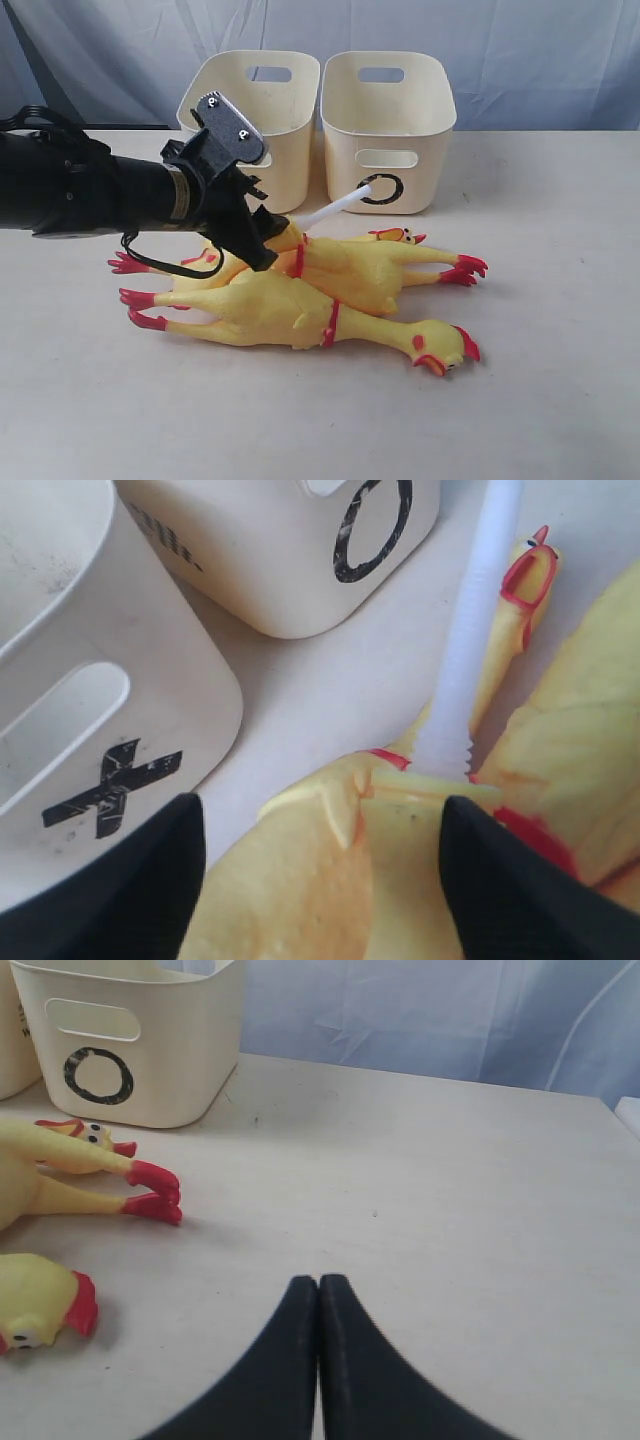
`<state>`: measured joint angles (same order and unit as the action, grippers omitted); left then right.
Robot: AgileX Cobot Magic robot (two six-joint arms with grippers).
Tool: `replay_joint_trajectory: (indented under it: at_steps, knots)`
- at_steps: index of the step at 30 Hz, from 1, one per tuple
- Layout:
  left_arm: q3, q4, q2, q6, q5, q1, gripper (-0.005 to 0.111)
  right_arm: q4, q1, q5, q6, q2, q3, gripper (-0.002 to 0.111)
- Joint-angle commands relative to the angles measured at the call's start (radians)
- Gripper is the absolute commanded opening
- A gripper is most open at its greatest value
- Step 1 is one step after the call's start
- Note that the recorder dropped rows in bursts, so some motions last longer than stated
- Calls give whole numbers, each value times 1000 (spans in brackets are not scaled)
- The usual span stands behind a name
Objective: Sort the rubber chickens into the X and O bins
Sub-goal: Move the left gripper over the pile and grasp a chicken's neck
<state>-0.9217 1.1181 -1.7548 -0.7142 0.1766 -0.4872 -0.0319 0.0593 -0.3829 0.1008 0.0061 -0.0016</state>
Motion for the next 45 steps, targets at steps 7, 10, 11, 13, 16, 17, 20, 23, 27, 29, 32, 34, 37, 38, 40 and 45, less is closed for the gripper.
replay_joint_trajectory:
  at_steps: [7,10,11,13,16,17,20,23,27,29,32,34,37,38,40,45]
  knots:
    - [-5,37,30,-97,-3,-5,64,0,1,4,2,-6,2,0]
    - [-3,53,47,-120,-36,-24,64,0,1,4,2,-6,2,0]
    - [-3,69,47,-120,-52,-36,64,0,1,4,2,-6,2,0]
    - [-1,103,47,-120,-85,-63,64,0,1,4,2,-6,2,0]
    - [10,142,47,-118,-115,-101,64,0,1,4,2,-6,2,0]
    - [12,142,47,-116,-130,-105,64,0,1,4,2,-6,2,0]
    - [12,142,47,-116,-186,-112,64,0,1,4,2,-6,2,0]
    - [12,142,45,-116,-218,-112,64,0,1,4,2,-6,2,0]
    - [12,155,23,-114,-215,-112,64,3,1,5,2,-6,2,0]
    - [12,159,10,-114,-210,-114,64,3,1,5,2,-6,2,0]
    - [12,162,-12,-114,-200,-114,64,3,1,5,2,-6,2,0]
    - [12,162,-23,-114,-193,-114,64,3,1,5,2,-6,2,0]
    - [12,162,-38,-114,-191,-114,64,3,1,5,2,-6,2,0]
    - [12,162,-47,-114,-183,-114,64,3,1,5,2,-6,2,0]
    - [12,169,-62,-114,-168,-114,64,3,1,5,2,-6,2,0]
    - [12,199,-84,-114,-155,-114,64,3,1,5,2,-6,2,0]
